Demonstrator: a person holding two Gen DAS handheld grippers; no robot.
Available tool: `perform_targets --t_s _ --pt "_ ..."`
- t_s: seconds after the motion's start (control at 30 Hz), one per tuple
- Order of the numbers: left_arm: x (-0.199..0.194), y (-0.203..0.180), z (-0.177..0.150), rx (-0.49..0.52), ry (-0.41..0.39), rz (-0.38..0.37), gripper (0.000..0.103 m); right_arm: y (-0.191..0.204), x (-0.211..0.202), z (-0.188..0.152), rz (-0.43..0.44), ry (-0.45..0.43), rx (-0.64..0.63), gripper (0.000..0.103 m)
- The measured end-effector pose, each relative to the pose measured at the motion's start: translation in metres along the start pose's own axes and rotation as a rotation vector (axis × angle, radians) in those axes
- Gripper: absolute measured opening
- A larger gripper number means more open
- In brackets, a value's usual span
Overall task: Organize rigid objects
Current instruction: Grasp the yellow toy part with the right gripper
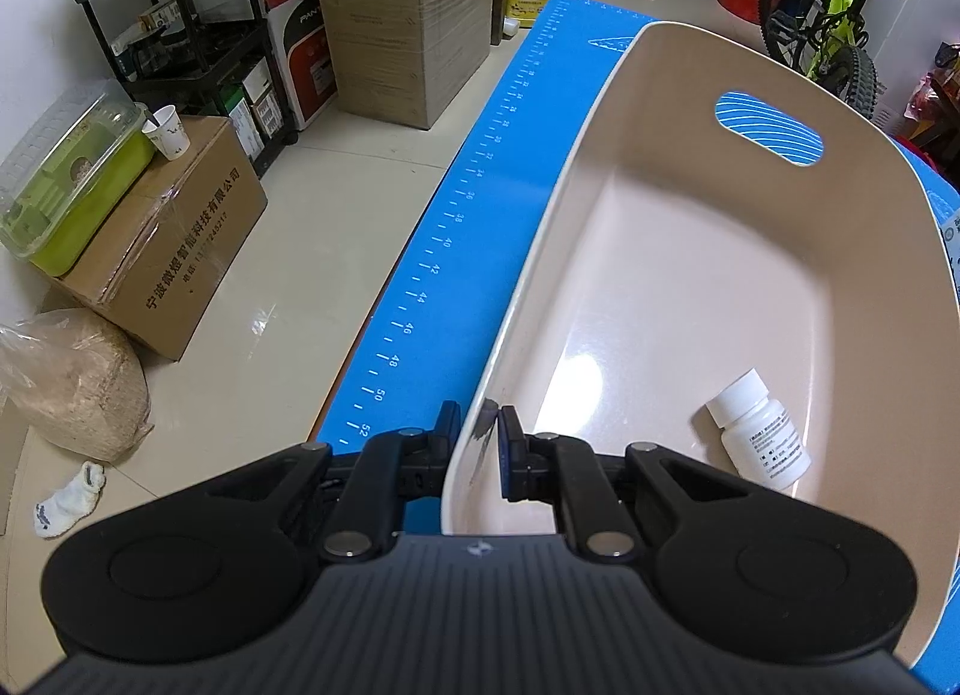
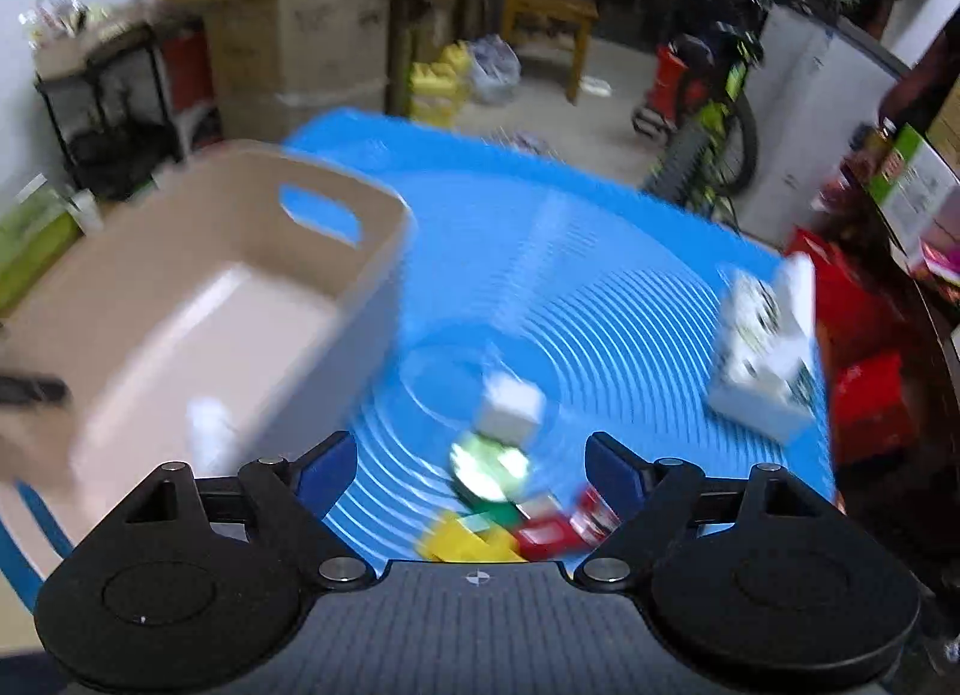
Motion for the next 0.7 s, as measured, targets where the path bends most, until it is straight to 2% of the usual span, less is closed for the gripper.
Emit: perform_targets --t_s 0.17,0.33,0.53,0.63,0.7 --pt "0.0 0.0 0.0 0.001 -0.001 0.004 0.015 -0.012 0.033 -0.022 0.0 0.078 -0.032 0.086" --pt "0.0 0.0 0.0 0.001 -0.001 0.004 0.015 -0.007 0.056 -0.029 0.006 0.106 -0.089 0.085" --pt "0.0 -0.001 0.0 0.001 -0.001 0.003 0.015 0.006 0.064 -0.029 0.047 0.113 -0.194 0.084" --pt "0.0 -0.001 0.0 0.001 -0.001 0.004 0.015 0.014 0.067 -0.031 0.04 0.116 -0.249 0.079" --pt "0.0 0.0 0.0 0.001 -0.001 0.004 0.015 0.016 0.073 -0.031 0.039 0.122 -0.268 0.072"
Point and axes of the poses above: each gripper's, at about its wrist camera, not at the fingertips, and x roughly the way its jaws point, y to its left, z to its top, the point moved 3 cm from there along x, roughly the way its jaws point, and after that the axes turned 13 degrees about y, right-handed, at the moved point
